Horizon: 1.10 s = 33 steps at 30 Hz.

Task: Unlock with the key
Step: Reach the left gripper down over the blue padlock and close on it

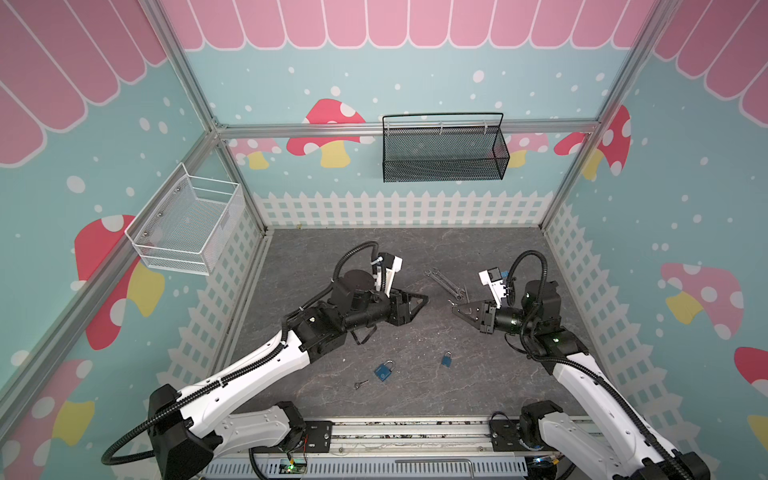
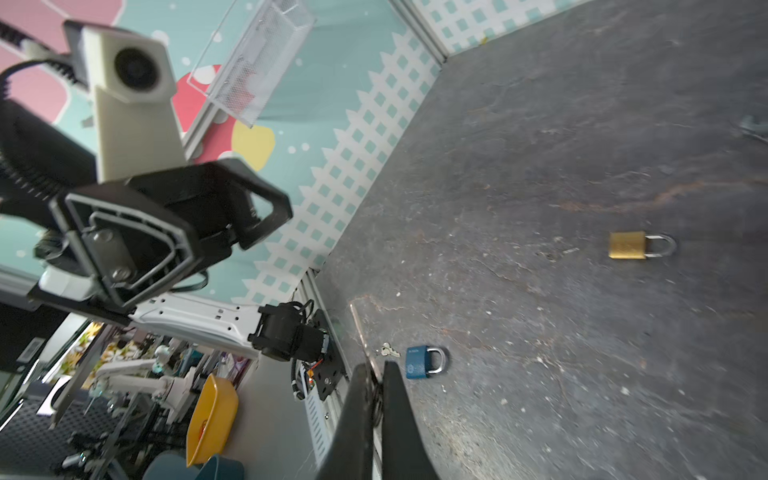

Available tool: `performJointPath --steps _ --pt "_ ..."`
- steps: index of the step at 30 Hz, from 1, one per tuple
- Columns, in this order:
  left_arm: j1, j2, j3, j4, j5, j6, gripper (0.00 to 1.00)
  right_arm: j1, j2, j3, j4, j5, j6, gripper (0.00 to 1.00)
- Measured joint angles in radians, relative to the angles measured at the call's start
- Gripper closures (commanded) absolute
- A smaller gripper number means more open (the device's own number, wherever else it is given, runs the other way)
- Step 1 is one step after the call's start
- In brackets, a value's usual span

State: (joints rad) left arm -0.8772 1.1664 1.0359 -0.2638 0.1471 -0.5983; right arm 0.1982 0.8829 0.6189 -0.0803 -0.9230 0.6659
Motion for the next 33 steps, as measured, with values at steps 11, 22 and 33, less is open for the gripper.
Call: performJointPath --steps 11,22,33 --pt "-0.225 0.304 0.063 -0.188 -0.209 -0.140 0.43 -0.158 -0.002 -0.146 -0.157 0.119 -0.053 1.00" --pt "-0.318 0.684 0.338 -0.316 -0.264 -0.161 0.45 -0.212 0.013 -0.180 -0.174 0.165 -0.105 1.00" --pt "-0.325 0.877 0.466 -0.436 -0.315 -0.158 0.48 -0.232 0.033 -0.190 -0.175 0.201 -0.117 1.00"
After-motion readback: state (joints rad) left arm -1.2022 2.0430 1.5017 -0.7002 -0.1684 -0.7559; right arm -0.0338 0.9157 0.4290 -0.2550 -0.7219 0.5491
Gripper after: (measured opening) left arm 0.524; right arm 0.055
